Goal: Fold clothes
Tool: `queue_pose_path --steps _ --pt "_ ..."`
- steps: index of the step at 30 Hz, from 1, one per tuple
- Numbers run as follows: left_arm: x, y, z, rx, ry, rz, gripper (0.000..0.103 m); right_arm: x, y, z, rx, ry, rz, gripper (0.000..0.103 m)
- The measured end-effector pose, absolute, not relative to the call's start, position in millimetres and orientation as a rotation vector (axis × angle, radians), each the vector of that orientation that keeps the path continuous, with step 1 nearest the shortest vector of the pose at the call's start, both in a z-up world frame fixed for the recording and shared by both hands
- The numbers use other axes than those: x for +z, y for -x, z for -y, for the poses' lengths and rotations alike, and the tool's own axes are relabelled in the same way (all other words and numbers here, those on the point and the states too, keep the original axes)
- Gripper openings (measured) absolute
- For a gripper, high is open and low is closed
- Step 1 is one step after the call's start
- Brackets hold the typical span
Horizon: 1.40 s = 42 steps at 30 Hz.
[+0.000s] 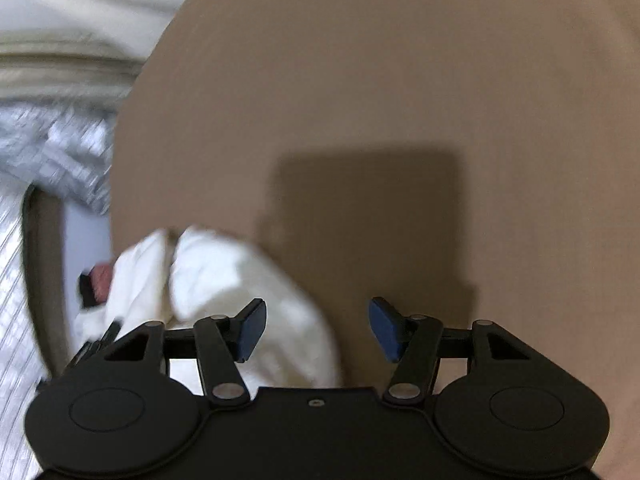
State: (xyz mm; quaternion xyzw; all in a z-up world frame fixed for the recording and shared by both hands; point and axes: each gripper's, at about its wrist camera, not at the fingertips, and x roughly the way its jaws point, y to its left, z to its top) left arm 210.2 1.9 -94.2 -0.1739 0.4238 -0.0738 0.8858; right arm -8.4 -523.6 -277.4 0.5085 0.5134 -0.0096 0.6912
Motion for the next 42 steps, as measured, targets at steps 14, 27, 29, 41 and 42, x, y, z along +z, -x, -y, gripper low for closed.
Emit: queue_pose_path --steps 14,27,29,41,42 --pt "-64.3 -182.9 -2.0 -0.331 0.281 -0.677 0.01 -132.1 0.2 416.1 0.079 -0.208 -0.891 0.02" --pt "12.4 -260.8 83.6 -0.426 0.273 -0.522 0.019 38.8 -100.1 545.1 -0.506 0.111 -0.489 0.023" --pt "15.4 -280.9 103.2 -0.393 0.196 -0.584 0.06 44.3 -120.9 557.6 -0.508 0.065 -0.452 0.043" --pt "-124.6 -189.3 27.4 -0.313 0.227 -0.872 0.072 -111.1 17.8 513.4 -0.319 -0.297 -0.741 0.056" --pt "-132.6 -185.6 24.5 -0.337 0.239 -0.907 0.072 -119.0 38.0 504.1 -0.29 -0.314 -0.761 0.056"
